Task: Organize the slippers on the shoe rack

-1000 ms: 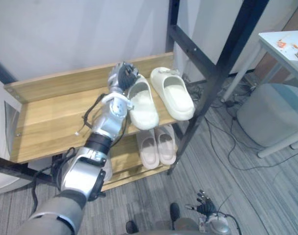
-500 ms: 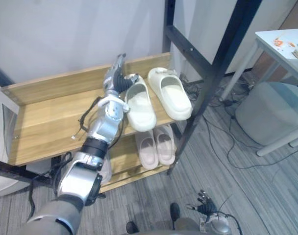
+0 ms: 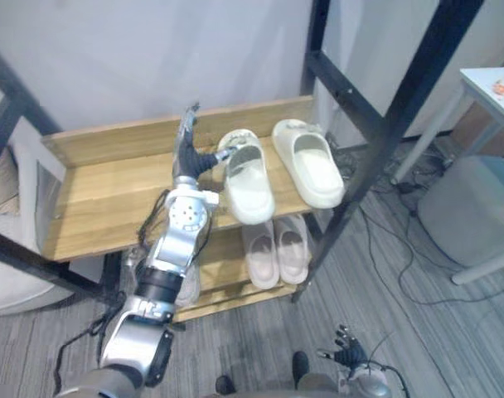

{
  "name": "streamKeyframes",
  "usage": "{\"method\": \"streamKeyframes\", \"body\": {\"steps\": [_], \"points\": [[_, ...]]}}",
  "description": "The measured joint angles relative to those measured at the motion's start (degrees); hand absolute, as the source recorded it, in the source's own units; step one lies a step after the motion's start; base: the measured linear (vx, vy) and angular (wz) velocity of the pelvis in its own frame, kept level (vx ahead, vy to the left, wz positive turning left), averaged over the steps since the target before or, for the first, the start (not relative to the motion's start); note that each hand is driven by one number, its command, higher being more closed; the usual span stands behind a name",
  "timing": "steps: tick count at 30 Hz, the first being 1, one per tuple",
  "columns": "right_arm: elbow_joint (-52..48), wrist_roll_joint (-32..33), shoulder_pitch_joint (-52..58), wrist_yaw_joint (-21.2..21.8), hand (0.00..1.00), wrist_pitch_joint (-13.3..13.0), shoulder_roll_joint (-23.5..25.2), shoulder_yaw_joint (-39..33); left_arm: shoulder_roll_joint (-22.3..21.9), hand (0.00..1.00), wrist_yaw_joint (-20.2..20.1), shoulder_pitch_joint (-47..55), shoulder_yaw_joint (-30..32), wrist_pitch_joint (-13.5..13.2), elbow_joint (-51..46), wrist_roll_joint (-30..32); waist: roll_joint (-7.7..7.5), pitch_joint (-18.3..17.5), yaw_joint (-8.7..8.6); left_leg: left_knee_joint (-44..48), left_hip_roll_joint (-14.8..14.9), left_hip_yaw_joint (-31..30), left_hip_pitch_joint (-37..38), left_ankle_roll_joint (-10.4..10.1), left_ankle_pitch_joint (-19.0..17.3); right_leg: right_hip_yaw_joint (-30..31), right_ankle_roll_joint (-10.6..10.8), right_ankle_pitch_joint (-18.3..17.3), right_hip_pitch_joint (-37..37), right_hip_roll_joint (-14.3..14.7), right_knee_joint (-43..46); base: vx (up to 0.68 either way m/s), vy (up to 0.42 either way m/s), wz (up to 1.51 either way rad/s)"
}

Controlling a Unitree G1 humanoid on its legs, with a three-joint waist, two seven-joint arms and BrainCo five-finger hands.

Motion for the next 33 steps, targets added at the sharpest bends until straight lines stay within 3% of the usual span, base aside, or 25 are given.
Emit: {"method": "streamKeyframes", "body": {"steps": [7,15,33], "points": [[1.0,0.0,-0.3,0.0,0.0,0.0,0.1,0.1,-2.4,0.0,-0.3,7.6,0.7,-2.3,-5.3,-8.5,-0.12,-0.1,0.48,0.0,0.0,-0.9,0.0,0.0,0.0,-0.8,0.1,-0.2,0.5,0.0,0.0,-0.01,-0.02,0.08],[1.1,0.0,-0.3,0.0,0.0,0.7,0.2,0.7,-3.6,0.0,-6.7,13.6,-5.8,-3.8,-8.0,-23.8,-0.56,-0.4,1.06,0.3,0.0,-1.7,0.0,0.0,0.0,-1.7,0.3,-0.3,1.1,-0.1,0.0,-0.03,-0.021,0.06],[2.7,0.1,-0.4,0.0,0.0,1.1,0.4,2.8,-5.6,0.0,-11.1,15.9,-15.5,-4.6,-9.4,-27.5,-1.76,-1.8,2.33,1.1,0.0,-3.5,-1.0,0.1,0.1,-3.5,0.5,-0.6,1.4,-0.4,0.0,-0.01,-0.01,0.05]]}}
